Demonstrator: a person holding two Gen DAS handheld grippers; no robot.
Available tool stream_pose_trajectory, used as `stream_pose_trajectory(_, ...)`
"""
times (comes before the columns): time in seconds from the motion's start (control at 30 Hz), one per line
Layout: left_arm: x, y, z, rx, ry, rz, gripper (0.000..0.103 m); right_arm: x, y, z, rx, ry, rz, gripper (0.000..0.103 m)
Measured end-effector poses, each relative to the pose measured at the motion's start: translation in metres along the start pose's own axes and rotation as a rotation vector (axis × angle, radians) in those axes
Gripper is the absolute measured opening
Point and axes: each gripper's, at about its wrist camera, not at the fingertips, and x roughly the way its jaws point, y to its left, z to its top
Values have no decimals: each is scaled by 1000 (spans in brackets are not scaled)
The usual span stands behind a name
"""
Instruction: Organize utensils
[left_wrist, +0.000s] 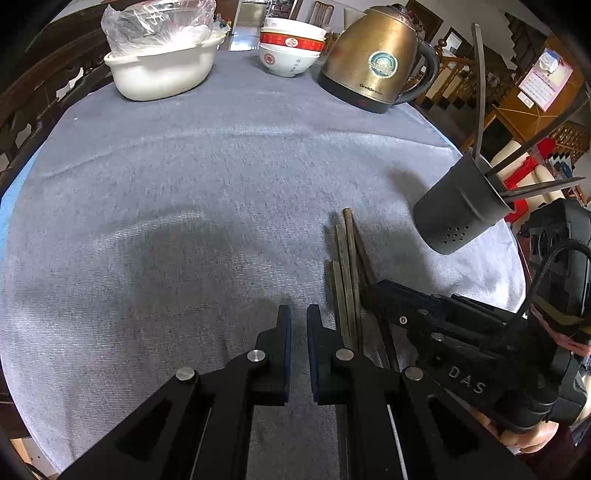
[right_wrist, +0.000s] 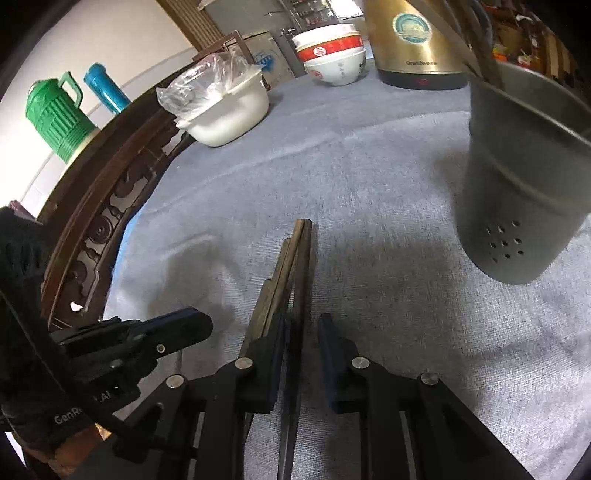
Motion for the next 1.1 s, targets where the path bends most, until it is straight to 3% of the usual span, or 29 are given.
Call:
stream_pose_trajectory(0.1,2,-4,2,19,12,-16,9,-5,-5,-2,-4,-17,-29,9)
stream_pose_trajectory(0.43,27,-29,21,116,71,-7,12,-26,-47,-9,109,-27,-37,8)
stream_pose_trajectory(0.8,34,-33,25,123,78,-8,13,-22,-46,-6,112,-14,-33,10)
stream_pose_trajectory(1.1,40,-16,34,76,145,0,12,-7,-29,17,57,37,-131,12)
